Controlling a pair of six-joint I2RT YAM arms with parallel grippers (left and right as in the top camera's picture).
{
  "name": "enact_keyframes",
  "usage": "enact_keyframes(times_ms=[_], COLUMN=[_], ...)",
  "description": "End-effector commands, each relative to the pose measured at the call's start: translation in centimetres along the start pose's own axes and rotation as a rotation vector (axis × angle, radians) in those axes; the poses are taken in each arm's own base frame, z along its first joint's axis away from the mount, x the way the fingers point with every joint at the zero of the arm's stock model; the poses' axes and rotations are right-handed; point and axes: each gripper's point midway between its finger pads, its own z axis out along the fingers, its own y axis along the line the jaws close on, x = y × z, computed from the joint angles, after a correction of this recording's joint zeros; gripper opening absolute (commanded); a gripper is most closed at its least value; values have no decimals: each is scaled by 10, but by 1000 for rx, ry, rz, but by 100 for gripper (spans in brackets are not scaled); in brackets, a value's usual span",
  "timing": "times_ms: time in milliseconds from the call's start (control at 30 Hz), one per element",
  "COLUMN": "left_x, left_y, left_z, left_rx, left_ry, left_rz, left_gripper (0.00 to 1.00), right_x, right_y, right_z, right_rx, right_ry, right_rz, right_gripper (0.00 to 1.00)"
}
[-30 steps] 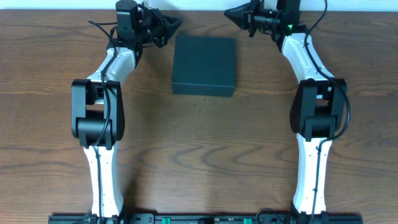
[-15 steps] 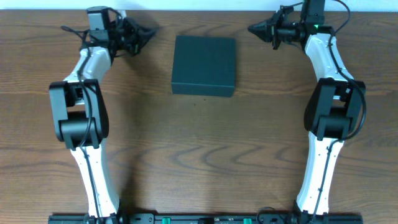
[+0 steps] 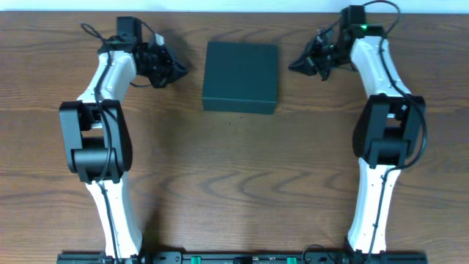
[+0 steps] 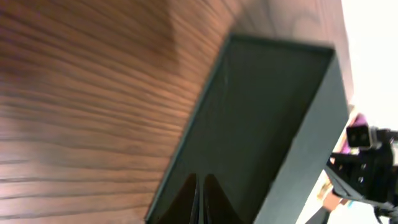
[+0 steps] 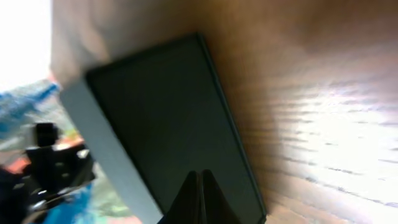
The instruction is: Pack container
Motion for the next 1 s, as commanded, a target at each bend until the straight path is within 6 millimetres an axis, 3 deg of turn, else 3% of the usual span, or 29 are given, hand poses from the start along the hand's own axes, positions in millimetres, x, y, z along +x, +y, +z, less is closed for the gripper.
enact_keyframes(times_ms=[0,233,533,967], left_x=[7,49,89,119], left_y=[-8,-9,-12,1], left_z=[1,24,34,27], left_rx=[-18,-24,-53,-111], left_ry=[-2,122,244,355], left_rz=[92,80,114,85], left_gripper=[6,6,6,6], right_x=[10,34,53,90], right_y=[18,29,17,4], right_z=[-2,16,14,16], right_rx=[37,51,99,187], right_ry=[-27,30,104,216], right_rz=[-92,-113,-78,-28], right_gripper=[1,1,1,2])
